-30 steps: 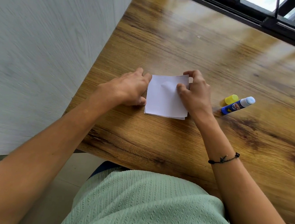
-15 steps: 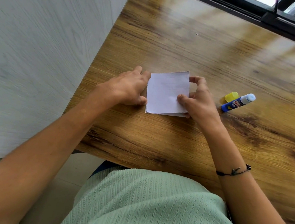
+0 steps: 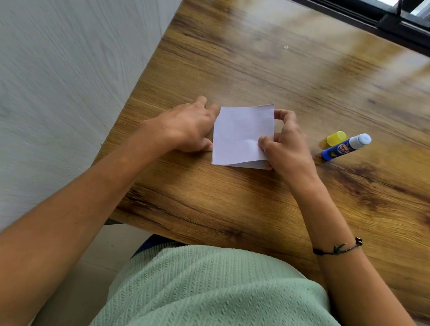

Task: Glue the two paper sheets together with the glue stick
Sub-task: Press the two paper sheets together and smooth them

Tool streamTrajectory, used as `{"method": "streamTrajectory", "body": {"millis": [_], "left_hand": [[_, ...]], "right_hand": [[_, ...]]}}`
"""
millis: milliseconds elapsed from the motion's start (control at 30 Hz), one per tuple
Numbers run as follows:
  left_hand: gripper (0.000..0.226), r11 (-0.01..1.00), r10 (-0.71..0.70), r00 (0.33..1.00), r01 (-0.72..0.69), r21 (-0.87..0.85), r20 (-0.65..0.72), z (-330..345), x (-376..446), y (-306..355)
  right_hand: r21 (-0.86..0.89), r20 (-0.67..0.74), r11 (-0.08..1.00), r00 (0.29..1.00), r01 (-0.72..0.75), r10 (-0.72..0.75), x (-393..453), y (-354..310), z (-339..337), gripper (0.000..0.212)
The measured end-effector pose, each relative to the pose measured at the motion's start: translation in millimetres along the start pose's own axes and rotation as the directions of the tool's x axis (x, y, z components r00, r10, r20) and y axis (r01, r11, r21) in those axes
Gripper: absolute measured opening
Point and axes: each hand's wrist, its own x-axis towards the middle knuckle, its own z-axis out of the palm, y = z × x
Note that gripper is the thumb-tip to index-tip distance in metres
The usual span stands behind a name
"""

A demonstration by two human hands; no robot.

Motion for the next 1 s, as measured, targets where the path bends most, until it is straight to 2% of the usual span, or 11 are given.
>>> {"method": "streamTrajectory", "body": {"millis": [100, 233, 333, 433, 533, 600, 667, 733, 767, 867, 1000], "left_hand": [[0.055, 1.000, -0.016, 1.000, 0.016, 0.006, -0.016, 0.5, -0.7, 3.8], [0.068, 0.995, -0.022, 0.999, 0.024, 0.092, -0.026, 4.3, -4.1, 11.6], [0.074, 0.990, -0.035, 0.999, 0.038, 0.136, -0.030, 5.0, -5.8, 15.8], [0.076, 0.988, -0.033, 0.999, 0.037, 0.149, -0.033, 5.6, -6.5, 15.5], [0.078, 0.989, -0.041, 0.997, 0.049, 0.141, -0.062, 9.6, -8.8, 15.0], [0.080, 0.988, -0.056, 0.993, 0.070, 0.135, -0.105, 15.1, -10.1, 17.8], [0.081, 0.987, -0.081, 0.984, 0.101, 0.123, -0.158, 22.0, -9.8, 21.8], [0.081, 0.989, -0.098, 0.970, 0.120, 0.085, -0.224, 28.7, -9.4, 24.0], [0.082, 0.991, -0.097, 0.963, 0.116, 0.062, -0.253, 30.7, -8.8, 24.6], [0.085, 0.994, -0.095, 0.963, 0.107, 0.035, -0.253, 32.7, -8.1, 23.5], [0.075, 0.991, -0.120, 0.958, 0.132, 0.029, -0.260, 30.8, -9.8, 25.9]], "right_hand": [[-0.037, -0.010, 0.999, 1.000, 0.016, -0.016, 0.3, 0.7, 1.6, 0.048], [-0.112, -0.051, 0.993, 0.997, 0.047, -0.053, -1.0, -0.2, 3.2, 0.049], [-0.306, -0.051, 0.948, 0.994, 0.081, -0.102, -4.9, -0.9, 2.1, 0.054], [-0.520, -0.024, 0.853, 0.998, 0.037, -0.058, -7.0, -2.1, -5.2, 0.062], [-0.621, -0.116, 0.781, 0.980, 0.058, -0.164, -6.8, -4.5, -12.8, 0.061], [-0.462, -0.207, 0.868, 0.929, 0.182, -0.305, -9.2, -10.5, -10.7, 0.051], [-0.066, -0.194, 0.932, 0.912, 0.355, -0.361, -9.4, -19.7, 2.0, 0.045], [0.318, -0.087, 0.858, 0.914, 0.403, -0.397, -4.6, -28.0, 25.1, 0.052], [0.429, -0.021, 0.820, 0.912, 0.378, -0.410, -0.8, -32.1, 36.8, 0.057], [0.583, 0.142, 0.772, 0.904, 0.254, -0.404, 9.3, -43.0, 59.5, 0.064], [0.630, 0.185, 0.747, 0.893, 0.213, -0.410, 22.2, -37.4, 59.8, 0.068]]}}
